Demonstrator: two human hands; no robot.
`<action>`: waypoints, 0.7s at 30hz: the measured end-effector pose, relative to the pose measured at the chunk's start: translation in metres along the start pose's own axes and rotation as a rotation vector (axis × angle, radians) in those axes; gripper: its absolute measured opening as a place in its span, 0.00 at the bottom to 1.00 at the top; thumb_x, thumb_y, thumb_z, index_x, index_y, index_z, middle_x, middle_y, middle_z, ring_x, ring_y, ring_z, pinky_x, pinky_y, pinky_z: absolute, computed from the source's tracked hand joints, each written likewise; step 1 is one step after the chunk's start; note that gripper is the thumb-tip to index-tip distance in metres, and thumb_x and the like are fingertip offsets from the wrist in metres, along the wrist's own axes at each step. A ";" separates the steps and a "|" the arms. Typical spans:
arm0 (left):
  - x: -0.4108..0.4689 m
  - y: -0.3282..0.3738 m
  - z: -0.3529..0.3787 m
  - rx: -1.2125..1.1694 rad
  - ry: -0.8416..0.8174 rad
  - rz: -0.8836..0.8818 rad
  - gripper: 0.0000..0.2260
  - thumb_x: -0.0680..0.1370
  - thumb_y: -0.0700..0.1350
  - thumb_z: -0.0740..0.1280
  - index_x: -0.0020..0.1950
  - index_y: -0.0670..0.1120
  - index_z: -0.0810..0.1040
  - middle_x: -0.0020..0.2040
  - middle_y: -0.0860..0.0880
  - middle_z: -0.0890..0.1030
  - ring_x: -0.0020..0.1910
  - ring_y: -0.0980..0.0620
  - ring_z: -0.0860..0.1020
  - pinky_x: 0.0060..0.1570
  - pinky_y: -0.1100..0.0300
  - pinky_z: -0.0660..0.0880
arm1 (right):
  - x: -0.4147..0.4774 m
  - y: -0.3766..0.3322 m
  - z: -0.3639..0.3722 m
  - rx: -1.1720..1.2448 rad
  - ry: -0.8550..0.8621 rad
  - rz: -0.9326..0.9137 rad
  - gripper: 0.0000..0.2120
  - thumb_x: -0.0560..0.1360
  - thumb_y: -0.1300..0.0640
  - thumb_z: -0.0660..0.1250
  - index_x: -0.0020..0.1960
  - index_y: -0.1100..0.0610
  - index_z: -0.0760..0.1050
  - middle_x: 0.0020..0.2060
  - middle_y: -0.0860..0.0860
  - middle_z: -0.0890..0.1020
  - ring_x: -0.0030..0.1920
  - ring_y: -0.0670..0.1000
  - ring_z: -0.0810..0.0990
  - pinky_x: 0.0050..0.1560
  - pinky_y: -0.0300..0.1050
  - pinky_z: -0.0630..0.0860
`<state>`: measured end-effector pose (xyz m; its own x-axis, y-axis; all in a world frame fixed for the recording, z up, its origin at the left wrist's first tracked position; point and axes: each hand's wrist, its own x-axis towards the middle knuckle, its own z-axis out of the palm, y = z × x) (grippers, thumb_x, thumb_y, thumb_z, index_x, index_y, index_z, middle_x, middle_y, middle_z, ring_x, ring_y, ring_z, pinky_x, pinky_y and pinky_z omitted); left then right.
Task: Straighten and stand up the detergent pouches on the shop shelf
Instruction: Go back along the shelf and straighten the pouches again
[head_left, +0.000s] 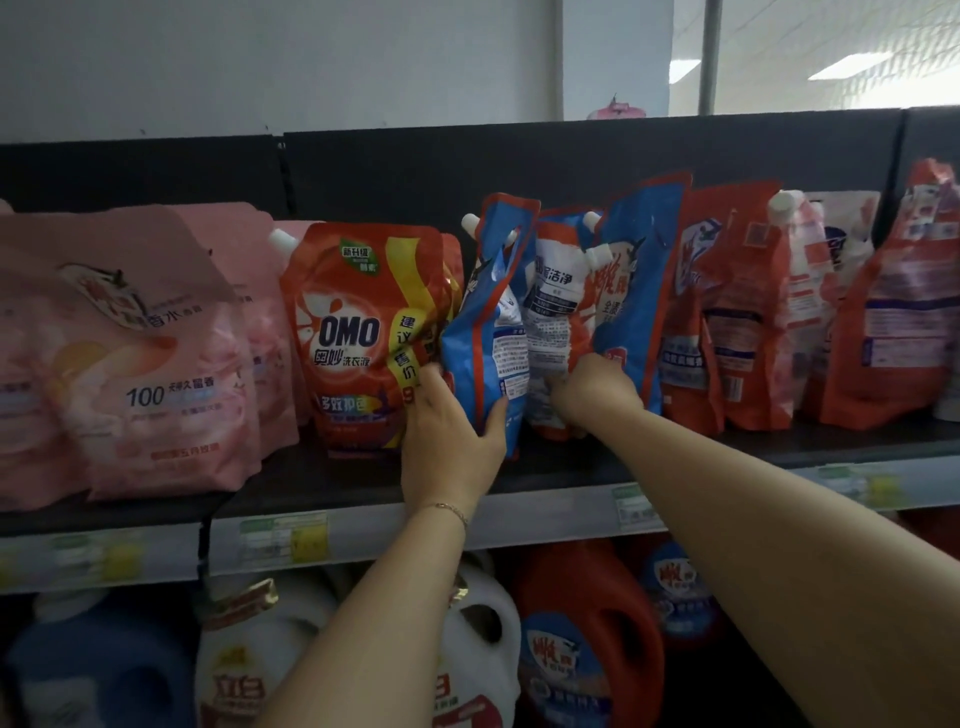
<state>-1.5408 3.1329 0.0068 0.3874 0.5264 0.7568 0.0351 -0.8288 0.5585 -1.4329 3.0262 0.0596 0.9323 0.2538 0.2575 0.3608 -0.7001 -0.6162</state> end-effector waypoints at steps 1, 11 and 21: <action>-0.001 0.001 -0.001 0.003 0.002 -0.005 0.23 0.74 0.56 0.70 0.58 0.48 0.61 0.54 0.47 0.76 0.51 0.48 0.77 0.44 0.51 0.78 | -0.002 -0.001 0.000 -0.008 0.001 -0.007 0.17 0.78 0.50 0.62 0.59 0.61 0.72 0.57 0.60 0.78 0.54 0.62 0.79 0.52 0.53 0.79; -0.002 0.002 -0.002 0.023 -0.018 -0.018 0.21 0.75 0.56 0.70 0.52 0.54 0.57 0.52 0.48 0.76 0.48 0.48 0.79 0.39 0.58 0.72 | -0.039 0.003 -0.023 0.089 0.200 -0.268 0.08 0.75 0.53 0.64 0.41 0.56 0.75 0.34 0.49 0.74 0.39 0.56 0.75 0.37 0.44 0.67; -0.004 0.009 -0.012 0.072 -0.189 0.004 0.18 0.79 0.63 0.59 0.60 0.51 0.69 0.49 0.48 0.81 0.47 0.46 0.80 0.44 0.52 0.76 | -0.092 0.007 -0.044 0.162 0.457 -0.452 0.18 0.75 0.55 0.64 0.28 0.54 0.65 0.25 0.46 0.68 0.30 0.53 0.70 0.28 0.41 0.57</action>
<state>-1.5529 3.1252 0.0127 0.5531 0.4842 0.6780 0.0968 -0.8456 0.5249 -1.5168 2.9685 0.0647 0.5971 0.1659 0.7849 0.7466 -0.4729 -0.4680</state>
